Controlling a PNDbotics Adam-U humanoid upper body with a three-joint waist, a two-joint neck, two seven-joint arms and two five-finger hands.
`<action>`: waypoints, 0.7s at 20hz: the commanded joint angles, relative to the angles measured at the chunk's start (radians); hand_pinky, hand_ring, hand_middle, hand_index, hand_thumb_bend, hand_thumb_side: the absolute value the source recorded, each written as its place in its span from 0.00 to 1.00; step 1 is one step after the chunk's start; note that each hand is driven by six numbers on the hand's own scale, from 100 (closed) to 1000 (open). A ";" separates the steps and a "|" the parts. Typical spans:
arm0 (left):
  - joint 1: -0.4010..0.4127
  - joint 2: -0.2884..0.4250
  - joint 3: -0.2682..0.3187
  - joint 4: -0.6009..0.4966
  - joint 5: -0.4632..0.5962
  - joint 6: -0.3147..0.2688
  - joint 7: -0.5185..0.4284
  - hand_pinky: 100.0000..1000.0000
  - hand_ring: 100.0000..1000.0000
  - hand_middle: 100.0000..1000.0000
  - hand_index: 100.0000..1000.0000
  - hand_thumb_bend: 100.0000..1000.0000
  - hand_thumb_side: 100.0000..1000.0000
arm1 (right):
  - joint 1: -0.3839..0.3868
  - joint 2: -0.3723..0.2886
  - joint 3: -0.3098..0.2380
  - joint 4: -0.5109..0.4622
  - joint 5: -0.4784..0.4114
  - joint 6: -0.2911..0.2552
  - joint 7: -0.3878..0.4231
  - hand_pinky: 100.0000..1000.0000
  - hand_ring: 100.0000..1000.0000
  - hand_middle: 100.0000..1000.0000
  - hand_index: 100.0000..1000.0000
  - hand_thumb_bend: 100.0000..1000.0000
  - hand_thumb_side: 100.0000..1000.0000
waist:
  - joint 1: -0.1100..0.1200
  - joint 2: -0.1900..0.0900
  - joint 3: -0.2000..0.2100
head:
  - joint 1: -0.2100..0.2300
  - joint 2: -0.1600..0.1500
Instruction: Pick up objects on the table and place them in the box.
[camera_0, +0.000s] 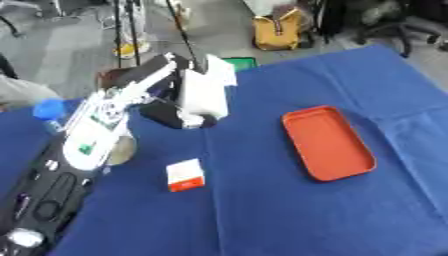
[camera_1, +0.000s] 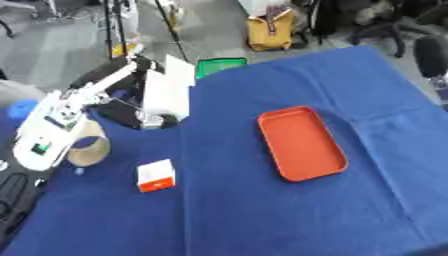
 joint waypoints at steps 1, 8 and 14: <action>-0.044 -0.025 -0.006 0.051 -0.032 -0.026 0.016 0.05 0.22 0.41 0.55 0.36 0.34 | -0.027 -0.009 0.005 -0.021 -0.016 -0.006 0.014 0.56 0.70 0.71 0.82 0.33 0.41 | -0.008 -0.019 -0.010 | 0.006 -0.004; -0.083 -0.067 -0.011 0.150 -0.109 -0.070 0.038 0.07 0.23 0.42 0.56 0.36 0.35 | -0.060 -0.006 0.014 -0.021 -0.021 -0.024 0.024 0.56 0.70 0.71 0.81 0.33 0.40 | -0.011 -0.017 -0.083 | 0.013 -0.008; -0.091 -0.100 0.001 0.224 -0.158 -0.092 0.081 0.08 0.24 0.42 0.57 0.37 0.35 | -0.078 0.011 0.022 -0.021 -0.020 -0.037 0.031 0.56 0.70 0.71 0.81 0.34 0.41 | -0.011 -0.010 -0.143 | 0.027 -0.013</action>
